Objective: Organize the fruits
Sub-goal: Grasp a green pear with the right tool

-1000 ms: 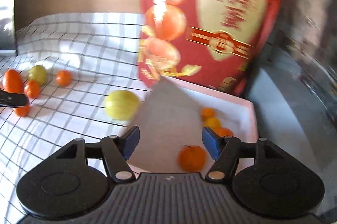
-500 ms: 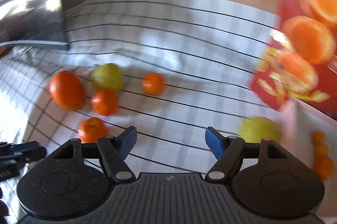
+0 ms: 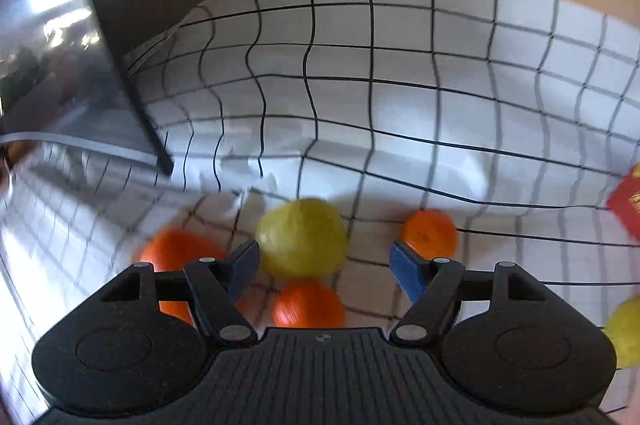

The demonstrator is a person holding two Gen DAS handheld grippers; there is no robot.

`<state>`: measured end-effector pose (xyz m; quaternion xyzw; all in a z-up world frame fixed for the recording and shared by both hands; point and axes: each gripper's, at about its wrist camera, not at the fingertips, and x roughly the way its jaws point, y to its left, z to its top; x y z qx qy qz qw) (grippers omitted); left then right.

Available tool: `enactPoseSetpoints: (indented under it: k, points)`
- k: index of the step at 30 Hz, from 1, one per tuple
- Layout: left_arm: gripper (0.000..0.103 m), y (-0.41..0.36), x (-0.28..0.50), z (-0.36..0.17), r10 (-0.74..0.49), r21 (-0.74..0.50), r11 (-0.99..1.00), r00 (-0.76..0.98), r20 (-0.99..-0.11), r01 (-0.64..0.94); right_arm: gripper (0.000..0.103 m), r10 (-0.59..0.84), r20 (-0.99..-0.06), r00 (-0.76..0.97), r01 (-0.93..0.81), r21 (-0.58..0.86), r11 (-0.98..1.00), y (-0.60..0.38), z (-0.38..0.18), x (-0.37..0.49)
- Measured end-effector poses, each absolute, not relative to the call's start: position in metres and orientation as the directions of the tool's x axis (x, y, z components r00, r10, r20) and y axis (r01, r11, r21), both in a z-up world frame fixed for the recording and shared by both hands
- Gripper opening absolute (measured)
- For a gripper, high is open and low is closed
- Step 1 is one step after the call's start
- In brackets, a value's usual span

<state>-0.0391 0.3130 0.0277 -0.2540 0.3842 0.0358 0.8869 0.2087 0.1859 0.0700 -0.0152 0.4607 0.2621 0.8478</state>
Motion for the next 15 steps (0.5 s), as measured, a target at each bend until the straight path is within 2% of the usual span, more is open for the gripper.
enactPoseSetpoints:
  k: [2, 5, 10, 11, 12, 15]
  points:
    - [0.033, 0.316, -0.042, 0.027, -0.125, -0.426, 0.863, 0.701, -0.702, -0.273, 0.073, 0.414, -0.805, 0.424, -0.436, 0.219, 0.873, 0.198, 0.063, 0.219]
    - [0.033, 0.321, -0.047, 0.029, -0.099, -0.406, 0.868, 0.704, -0.704, -0.285, 0.08, 0.386, -0.823, 0.416, -0.41, 0.209, 0.888, 0.211, 0.052, 0.231]
    - [0.033, 0.332, -0.052, 0.024, -0.08, -0.407, 0.855, 0.694, -0.716, -0.322, 0.08, 0.426, -0.845, 0.323, -0.388, 0.292, 0.874, 0.219, 0.039, 0.242]
    - [0.033, 0.334, -0.053, 0.023, -0.078, -0.408, 0.852, 0.693, -0.717, -0.327, 0.075, 0.438, -0.845, 0.307, -0.387, 0.31, 0.868, 0.219, 0.036, 0.242]
    - [0.033, 0.335, -0.054, 0.023, -0.078, -0.41, 0.851, 0.692, -0.718, -0.329, 0.063, 0.455, -0.839, 0.299, -0.389, 0.328, 0.861, 0.219, 0.035, 0.241]
    - [0.033, 0.337, -0.052, 0.023, -0.083, -0.409, 0.854, 0.692, -0.718, -0.322, 0.063, 0.476, -0.832, 0.284, -0.397, 0.35, 0.848, 0.217, 0.039, 0.239]
